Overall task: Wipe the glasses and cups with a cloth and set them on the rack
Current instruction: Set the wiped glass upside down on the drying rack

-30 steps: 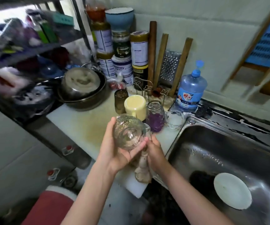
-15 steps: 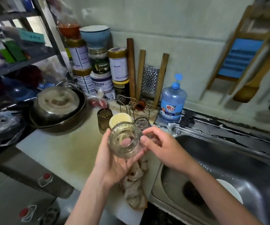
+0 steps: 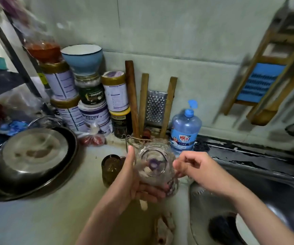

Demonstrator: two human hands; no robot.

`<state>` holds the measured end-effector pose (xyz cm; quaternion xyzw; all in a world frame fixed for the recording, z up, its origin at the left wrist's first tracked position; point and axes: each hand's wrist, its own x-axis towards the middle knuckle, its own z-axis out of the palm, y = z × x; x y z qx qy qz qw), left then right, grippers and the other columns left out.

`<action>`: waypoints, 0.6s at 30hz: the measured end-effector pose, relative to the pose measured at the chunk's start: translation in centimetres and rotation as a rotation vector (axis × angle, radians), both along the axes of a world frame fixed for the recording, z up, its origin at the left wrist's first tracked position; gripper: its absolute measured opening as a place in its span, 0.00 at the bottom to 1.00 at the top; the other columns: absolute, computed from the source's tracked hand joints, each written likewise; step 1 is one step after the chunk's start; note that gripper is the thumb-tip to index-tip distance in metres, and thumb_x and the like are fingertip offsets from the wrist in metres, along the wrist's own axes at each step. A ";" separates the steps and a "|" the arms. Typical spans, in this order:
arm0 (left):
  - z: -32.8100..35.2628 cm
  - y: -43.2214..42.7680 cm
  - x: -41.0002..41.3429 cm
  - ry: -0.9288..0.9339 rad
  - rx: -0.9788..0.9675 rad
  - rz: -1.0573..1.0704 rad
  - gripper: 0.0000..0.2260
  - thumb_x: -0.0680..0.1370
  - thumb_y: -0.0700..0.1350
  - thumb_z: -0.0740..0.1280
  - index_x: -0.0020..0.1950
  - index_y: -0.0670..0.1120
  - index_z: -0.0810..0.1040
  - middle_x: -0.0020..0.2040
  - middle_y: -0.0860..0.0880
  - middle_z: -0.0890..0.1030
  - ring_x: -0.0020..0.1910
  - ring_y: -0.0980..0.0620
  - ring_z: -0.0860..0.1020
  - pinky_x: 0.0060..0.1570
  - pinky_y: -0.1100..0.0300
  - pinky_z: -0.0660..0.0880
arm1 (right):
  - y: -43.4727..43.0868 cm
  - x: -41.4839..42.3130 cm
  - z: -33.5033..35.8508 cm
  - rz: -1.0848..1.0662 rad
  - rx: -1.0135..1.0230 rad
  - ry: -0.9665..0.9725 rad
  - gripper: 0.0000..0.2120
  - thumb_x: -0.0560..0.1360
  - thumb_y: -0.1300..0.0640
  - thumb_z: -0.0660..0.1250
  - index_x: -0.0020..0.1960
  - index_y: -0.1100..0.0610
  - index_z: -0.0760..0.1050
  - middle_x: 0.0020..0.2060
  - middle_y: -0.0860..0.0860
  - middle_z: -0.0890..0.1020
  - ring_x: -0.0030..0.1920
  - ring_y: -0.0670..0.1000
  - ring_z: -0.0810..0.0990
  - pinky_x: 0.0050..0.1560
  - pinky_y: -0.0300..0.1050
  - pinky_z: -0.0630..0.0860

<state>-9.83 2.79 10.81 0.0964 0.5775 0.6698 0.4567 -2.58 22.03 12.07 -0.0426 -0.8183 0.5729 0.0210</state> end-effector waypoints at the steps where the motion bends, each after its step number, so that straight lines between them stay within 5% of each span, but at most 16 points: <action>1: 0.0 0.3 -1.1 0.040 -0.018 -0.047 0.36 0.71 0.72 0.42 0.59 0.51 0.76 0.46 0.34 0.84 0.38 0.43 0.83 0.34 0.57 0.78 | 0.2 -0.7 0.2 -0.021 -0.019 -0.005 0.20 0.71 0.41 0.67 0.36 0.58 0.75 0.30 0.51 0.80 0.35 0.44 0.80 0.39 0.36 0.74; 3: 0.3 0.8 -2.3 0.138 -0.061 -0.098 0.36 0.70 0.72 0.45 0.58 0.49 0.79 0.47 0.37 0.84 0.41 0.44 0.83 0.38 0.55 0.79 | 0.6 -1.1 0.3 -0.051 -0.097 -0.030 0.16 0.73 0.52 0.64 0.38 0.67 0.73 0.33 0.54 0.79 0.35 0.42 0.82 0.38 0.34 0.77; 5: 0.6 1.2 -3.4 0.225 -0.076 -0.096 0.34 0.72 0.69 0.50 0.59 0.46 0.79 0.48 0.39 0.85 0.44 0.43 0.83 0.44 0.50 0.81 | 1.3 -1.7 0.1 -0.112 -0.162 -0.051 0.22 0.72 0.52 0.62 0.44 0.74 0.72 0.36 0.58 0.80 0.38 0.48 0.84 0.40 0.37 0.80; 11: -0.5 1.9 -6.0 0.493 -0.091 0.200 0.13 0.79 0.49 0.63 0.62 0.49 0.76 0.45 0.52 0.85 0.44 0.53 0.84 0.46 0.55 0.81 | 3.9 -3.1 -0.3 -0.307 -0.303 -0.105 0.25 0.69 0.44 0.61 0.46 0.68 0.74 0.29 0.52 0.81 0.42 0.57 0.84 0.43 0.42 0.82; 14: -1.8 2.1 -6.9 0.784 -0.161 0.319 0.09 0.77 0.48 0.67 0.57 0.51 0.79 0.43 0.56 0.84 0.44 0.60 0.83 0.44 0.60 0.80 | 5.7 -3.8 -0.8 -0.374 -0.291 -0.150 0.25 0.69 0.44 0.62 0.47 0.68 0.76 0.36 0.61 0.83 0.39 0.55 0.85 0.40 0.41 0.82; 18: -3.0 2.7 -7.8 1.214 -0.281 0.355 0.07 0.77 0.48 0.69 0.54 0.50 0.81 0.41 0.60 0.79 0.39 0.61 0.79 0.38 0.61 0.79 | 8.4 -5.8 -1.6 -0.387 -0.263 -0.239 0.23 0.68 0.42 0.62 0.40 0.65 0.72 0.33 0.61 0.83 0.35 0.54 0.84 0.37 0.40 0.81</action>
